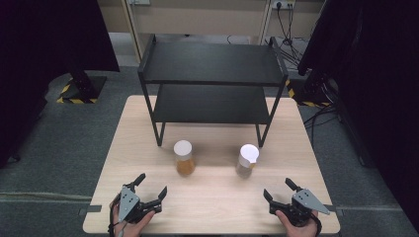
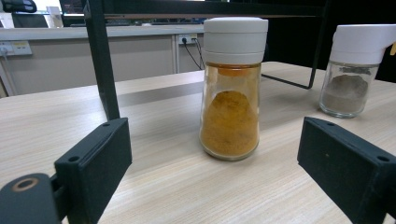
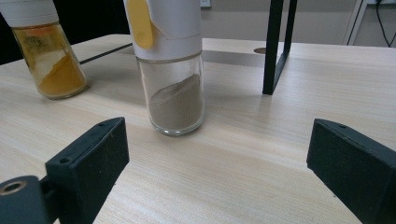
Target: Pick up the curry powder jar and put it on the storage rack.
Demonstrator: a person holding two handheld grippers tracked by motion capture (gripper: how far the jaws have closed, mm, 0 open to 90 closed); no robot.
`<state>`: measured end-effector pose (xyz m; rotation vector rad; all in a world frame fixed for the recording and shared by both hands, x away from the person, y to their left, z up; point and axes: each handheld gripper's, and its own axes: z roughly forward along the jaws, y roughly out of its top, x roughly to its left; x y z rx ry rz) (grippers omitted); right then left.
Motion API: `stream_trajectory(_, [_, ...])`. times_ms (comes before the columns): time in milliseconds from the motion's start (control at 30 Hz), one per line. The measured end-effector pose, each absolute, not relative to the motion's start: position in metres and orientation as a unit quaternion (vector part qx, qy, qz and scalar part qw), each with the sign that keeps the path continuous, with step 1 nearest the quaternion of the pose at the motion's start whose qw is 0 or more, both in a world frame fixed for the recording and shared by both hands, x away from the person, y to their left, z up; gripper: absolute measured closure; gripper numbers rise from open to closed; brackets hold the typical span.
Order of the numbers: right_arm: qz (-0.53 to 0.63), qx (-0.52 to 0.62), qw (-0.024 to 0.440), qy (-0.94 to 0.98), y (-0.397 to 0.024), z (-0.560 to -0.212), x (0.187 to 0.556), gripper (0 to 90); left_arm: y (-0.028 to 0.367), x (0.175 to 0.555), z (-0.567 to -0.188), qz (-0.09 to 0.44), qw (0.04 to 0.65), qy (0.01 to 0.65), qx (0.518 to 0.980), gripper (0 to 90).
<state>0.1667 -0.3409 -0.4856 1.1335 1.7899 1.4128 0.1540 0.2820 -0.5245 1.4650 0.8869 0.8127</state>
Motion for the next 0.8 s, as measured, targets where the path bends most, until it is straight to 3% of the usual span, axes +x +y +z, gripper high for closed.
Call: stream_trajectory(800, [0.529,0.424,0.294,0.674,-0.340,-0.485,0.168,5.8,0.264,0.192,-0.511,0.343,0.596,0.351,0.636,9.5])
